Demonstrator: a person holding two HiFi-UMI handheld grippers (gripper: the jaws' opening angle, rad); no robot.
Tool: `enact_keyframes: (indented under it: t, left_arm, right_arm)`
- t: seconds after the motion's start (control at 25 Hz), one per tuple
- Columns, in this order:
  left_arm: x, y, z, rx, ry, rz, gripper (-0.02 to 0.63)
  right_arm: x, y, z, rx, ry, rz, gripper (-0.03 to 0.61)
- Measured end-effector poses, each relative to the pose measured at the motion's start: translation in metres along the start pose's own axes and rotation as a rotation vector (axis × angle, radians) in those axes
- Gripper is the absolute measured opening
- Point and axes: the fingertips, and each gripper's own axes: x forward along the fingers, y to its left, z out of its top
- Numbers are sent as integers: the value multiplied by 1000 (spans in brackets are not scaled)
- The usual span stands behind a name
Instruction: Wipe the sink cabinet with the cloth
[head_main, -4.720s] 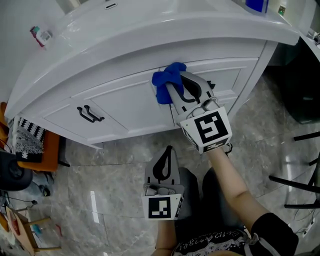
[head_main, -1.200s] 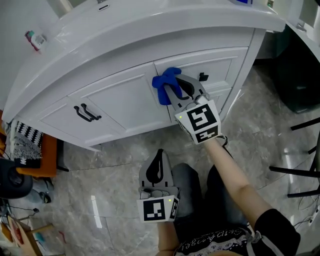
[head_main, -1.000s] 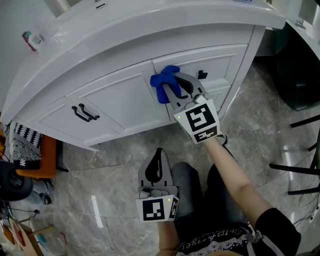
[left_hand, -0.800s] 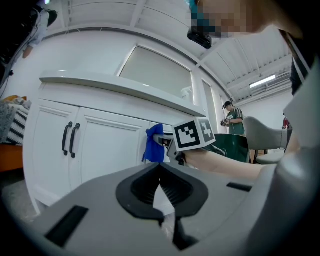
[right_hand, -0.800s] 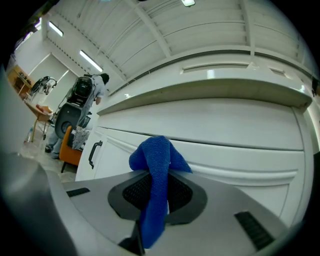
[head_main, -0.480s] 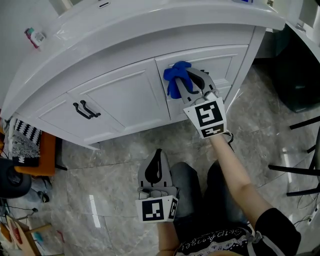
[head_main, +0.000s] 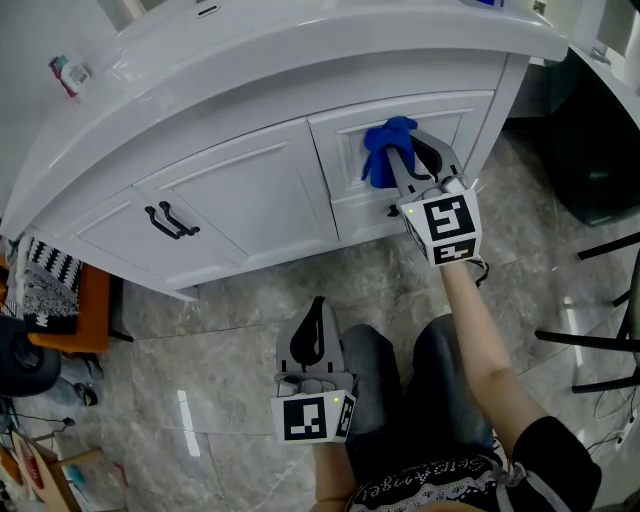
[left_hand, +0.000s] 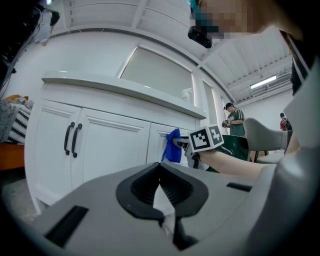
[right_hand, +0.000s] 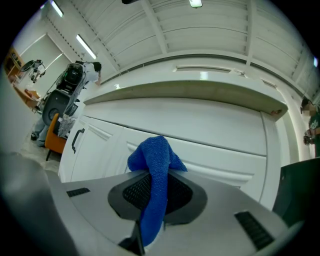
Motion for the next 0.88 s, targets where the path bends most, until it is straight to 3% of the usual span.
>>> enact_keyframes:
  t: [0.32, 0.6, 0.76, 0.88]
  left_arm:
    - [3, -3, -1, 6, 6, -1, 5]
    - [3, -4, -4, 5, 12, -2, 5]
    - [3, -5, -3, 6, 9, -7, 5]
    - [4, -8, -2, 6, 7, -17, 5]
  right_arm:
    - [-8, -22, -6, 24, 4, -20, 60]
    - [-23, -60, -23, 139, -9, -89, 60]
    - [-34, -87, -36, 31, 38, -164, 60]
    - [-39, -99, -42, -57, 68, -167, 60]
